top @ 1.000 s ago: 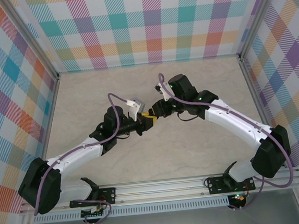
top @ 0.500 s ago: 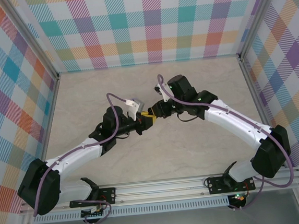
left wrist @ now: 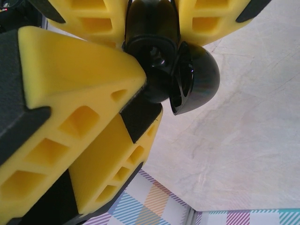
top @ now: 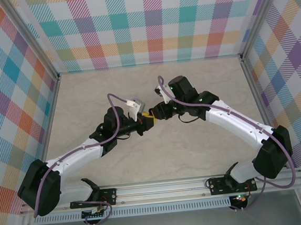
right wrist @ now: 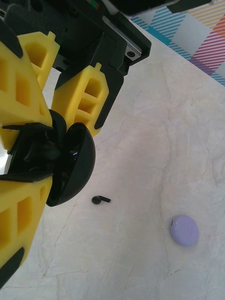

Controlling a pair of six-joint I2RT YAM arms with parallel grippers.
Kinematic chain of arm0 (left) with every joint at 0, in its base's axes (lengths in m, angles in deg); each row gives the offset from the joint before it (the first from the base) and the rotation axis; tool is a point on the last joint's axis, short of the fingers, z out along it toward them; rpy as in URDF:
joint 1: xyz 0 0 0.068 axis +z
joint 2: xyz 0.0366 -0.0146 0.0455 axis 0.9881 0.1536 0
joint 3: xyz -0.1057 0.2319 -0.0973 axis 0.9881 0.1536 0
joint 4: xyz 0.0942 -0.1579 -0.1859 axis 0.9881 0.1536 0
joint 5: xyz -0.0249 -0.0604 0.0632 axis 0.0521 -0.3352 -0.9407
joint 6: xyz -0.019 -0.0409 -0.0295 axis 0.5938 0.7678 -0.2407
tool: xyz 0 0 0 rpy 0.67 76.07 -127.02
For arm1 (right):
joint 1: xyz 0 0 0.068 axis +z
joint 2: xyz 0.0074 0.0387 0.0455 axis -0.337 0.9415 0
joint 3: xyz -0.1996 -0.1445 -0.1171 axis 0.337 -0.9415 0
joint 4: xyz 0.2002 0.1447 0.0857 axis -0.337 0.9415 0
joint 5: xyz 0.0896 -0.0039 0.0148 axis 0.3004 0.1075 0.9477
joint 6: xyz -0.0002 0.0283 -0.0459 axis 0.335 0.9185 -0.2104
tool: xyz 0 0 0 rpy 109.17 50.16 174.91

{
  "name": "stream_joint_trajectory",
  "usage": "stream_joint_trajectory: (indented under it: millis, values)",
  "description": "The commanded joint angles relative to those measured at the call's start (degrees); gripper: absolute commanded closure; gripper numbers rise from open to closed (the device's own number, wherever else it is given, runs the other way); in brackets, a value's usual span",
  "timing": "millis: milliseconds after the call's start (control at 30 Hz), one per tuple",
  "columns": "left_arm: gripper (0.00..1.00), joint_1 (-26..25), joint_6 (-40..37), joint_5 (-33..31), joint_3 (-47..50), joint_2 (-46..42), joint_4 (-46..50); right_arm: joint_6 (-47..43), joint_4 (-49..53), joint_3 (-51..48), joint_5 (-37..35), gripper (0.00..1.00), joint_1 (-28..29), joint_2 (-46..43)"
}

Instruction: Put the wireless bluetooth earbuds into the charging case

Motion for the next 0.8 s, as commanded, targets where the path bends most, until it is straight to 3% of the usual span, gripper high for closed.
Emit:
stream_joint_trajectory:
  millis: [0, 200, 367, 767]
  values:
    - [1.00, 0.3, 0.8, -0.3, -1.3, -1.2, -2.9, -1.0, 0.9, -0.4, 2.6, 0.66, 0.7, -0.4]
    - [1.00, 0.3, 0.7, 0.0, -1.3, -1.2, -3.2, -0.8, 0.9, -0.4, 1.6, 0.59, 0.7, -1.3]
    - [1.00, 0.3, -0.2, 0.1, -1.2, -1.4, -2.4, 0.2, 0.1, -0.8, -0.4, 0.48, 0.7, -3.5]
    - [1.00, 0.3, -2.0, 0.0, 0.3, -3.7, -2.2, 0.2, 1.4, -0.6, -1.7, 0.46, 0.7, -7.0]
